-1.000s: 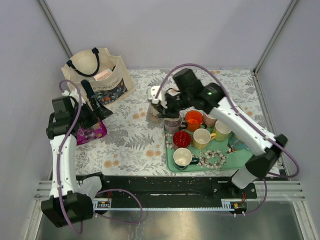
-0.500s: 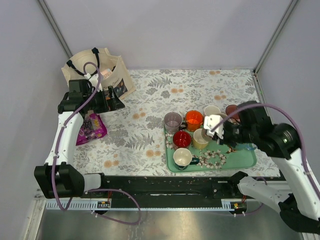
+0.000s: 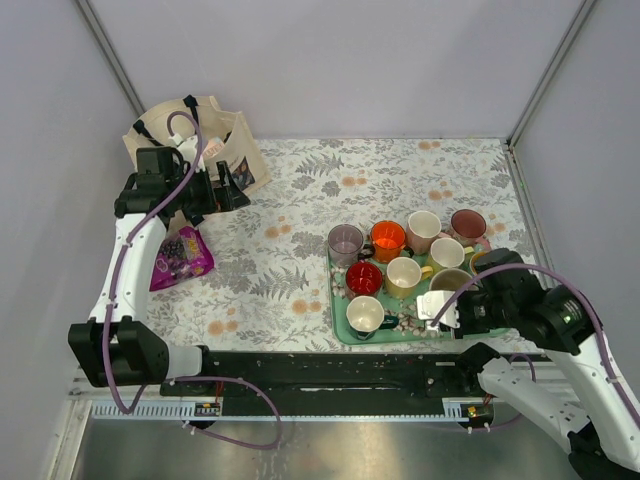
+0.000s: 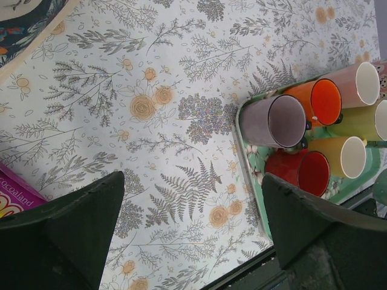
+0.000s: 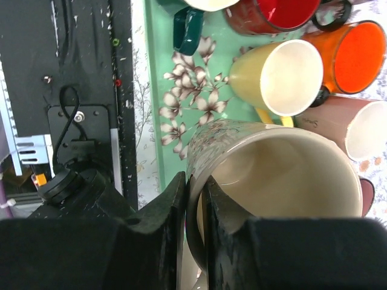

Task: Turn the mug right side up
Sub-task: Place the cup on the tray.

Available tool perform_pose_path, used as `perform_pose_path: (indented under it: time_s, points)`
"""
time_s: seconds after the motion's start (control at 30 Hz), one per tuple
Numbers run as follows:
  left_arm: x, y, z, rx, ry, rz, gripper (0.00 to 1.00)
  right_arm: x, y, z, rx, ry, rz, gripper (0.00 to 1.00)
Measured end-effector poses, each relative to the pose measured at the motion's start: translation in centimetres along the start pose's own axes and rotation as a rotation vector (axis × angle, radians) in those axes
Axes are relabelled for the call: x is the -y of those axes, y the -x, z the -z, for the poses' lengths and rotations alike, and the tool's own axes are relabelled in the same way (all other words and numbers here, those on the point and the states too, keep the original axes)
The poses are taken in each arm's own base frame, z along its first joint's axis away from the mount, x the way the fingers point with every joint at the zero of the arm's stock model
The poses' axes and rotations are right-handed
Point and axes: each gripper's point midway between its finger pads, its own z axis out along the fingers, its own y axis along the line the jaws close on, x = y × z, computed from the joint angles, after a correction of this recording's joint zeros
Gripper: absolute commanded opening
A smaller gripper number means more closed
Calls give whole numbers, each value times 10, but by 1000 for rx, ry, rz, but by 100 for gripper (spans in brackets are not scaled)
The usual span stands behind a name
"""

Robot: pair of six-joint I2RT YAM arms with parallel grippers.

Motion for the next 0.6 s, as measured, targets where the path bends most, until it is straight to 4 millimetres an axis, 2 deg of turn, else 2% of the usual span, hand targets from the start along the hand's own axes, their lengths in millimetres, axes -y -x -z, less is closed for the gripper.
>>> perform_pose_path:
  time_s: [0.23,0.47,0.6]
  points:
    - [4,-5,6,6,-4,-19,99,-5,-9,-20,-21,81,82,0]
    - [7,-10,13,10,-4,-49,99,-26,-20,-46,-2,199,170,0]
    - [7,-13,16,7,0,-62,99,-32,-25,-61,-7,274,191,0]
